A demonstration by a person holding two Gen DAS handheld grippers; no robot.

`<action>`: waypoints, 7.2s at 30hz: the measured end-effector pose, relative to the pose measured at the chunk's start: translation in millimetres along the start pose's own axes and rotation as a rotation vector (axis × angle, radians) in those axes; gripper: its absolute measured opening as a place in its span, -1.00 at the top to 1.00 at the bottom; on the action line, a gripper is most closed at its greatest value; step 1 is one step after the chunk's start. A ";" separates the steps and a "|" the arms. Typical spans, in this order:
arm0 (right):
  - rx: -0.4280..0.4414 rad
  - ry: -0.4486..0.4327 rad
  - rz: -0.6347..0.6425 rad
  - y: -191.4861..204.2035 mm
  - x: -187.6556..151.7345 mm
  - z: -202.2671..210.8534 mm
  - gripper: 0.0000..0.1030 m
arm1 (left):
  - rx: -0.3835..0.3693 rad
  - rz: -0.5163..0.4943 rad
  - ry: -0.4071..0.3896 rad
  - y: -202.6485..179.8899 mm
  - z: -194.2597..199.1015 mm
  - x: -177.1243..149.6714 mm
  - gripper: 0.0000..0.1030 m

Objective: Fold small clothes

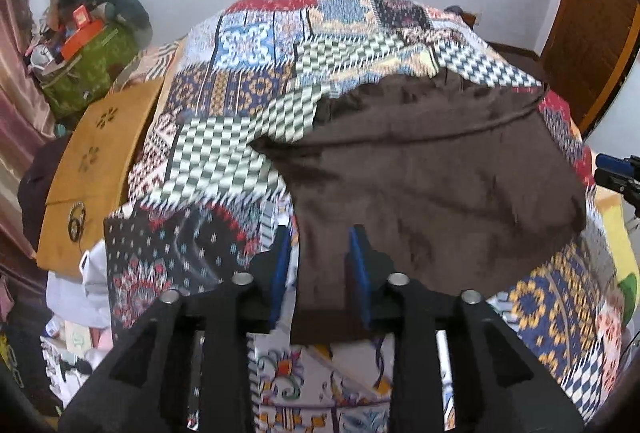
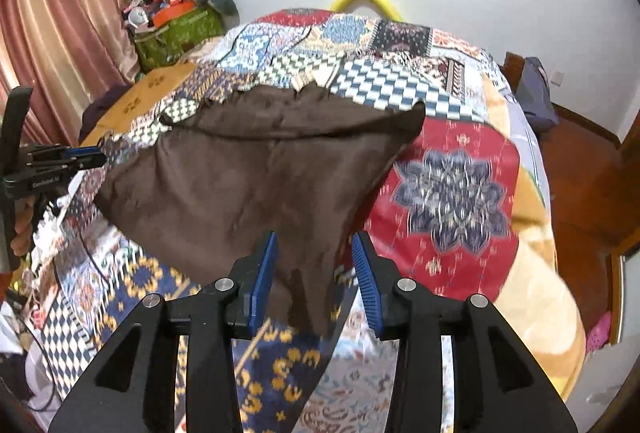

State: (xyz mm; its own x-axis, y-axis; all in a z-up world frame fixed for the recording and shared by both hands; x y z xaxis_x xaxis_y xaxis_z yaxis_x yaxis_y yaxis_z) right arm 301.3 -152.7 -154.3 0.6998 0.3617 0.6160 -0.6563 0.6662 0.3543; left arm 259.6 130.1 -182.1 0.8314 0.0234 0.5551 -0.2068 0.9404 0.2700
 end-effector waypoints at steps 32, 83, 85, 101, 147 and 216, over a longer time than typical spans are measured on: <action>0.007 -0.010 -0.030 -51.2 89.8 -81.5 0.31 | 0.025 0.080 0.081 -7.2 -127.0 128.5 -0.02; -0.010 0.058 -0.145 -66.6 -15.9 -20.1 0.84 | -0.051 -0.069 0.133 -38.9 -128.7 97.3 -0.52; -0.023 0.057 -0.150 -72.5 -14.0 -19.5 0.84 | -0.087 -0.080 0.114 -50.2 -136.4 106.4 -0.52; -0.060 0.025 -0.108 -92.5 29.8 -33.0 0.84 | -0.157 -0.124 0.095 -66.7 -116.0 83.6 0.70; -0.013 0.005 -0.106 -75.1 65.0 -81.1 0.90 | -0.044 -0.111 0.082 -57.0 -108.9 88.2 -0.22; 0.079 0.154 -0.026 14.0 -20.2 -51.9 0.21 | -0.091 -0.054 0.119 -45.2 -50.2 13.3 0.26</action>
State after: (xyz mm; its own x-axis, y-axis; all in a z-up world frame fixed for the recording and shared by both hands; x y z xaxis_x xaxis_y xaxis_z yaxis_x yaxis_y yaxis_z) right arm 292.6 -116.8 -198.3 0.7476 0.4451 0.4929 -0.6534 0.6257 0.4261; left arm 305.9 104.9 -226.5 0.8965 0.0075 0.4430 -0.1173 0.9682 0.2211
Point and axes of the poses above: each gripper's, at about its wrist camera, not at the fingertips, and z roughly against the way its jaws point, y to its left, x to its top, the point moved 5 cm from there along -z, roughly the way its jaws point, and after that the axes turned 15 degrees about x, right-handed, at the moved point
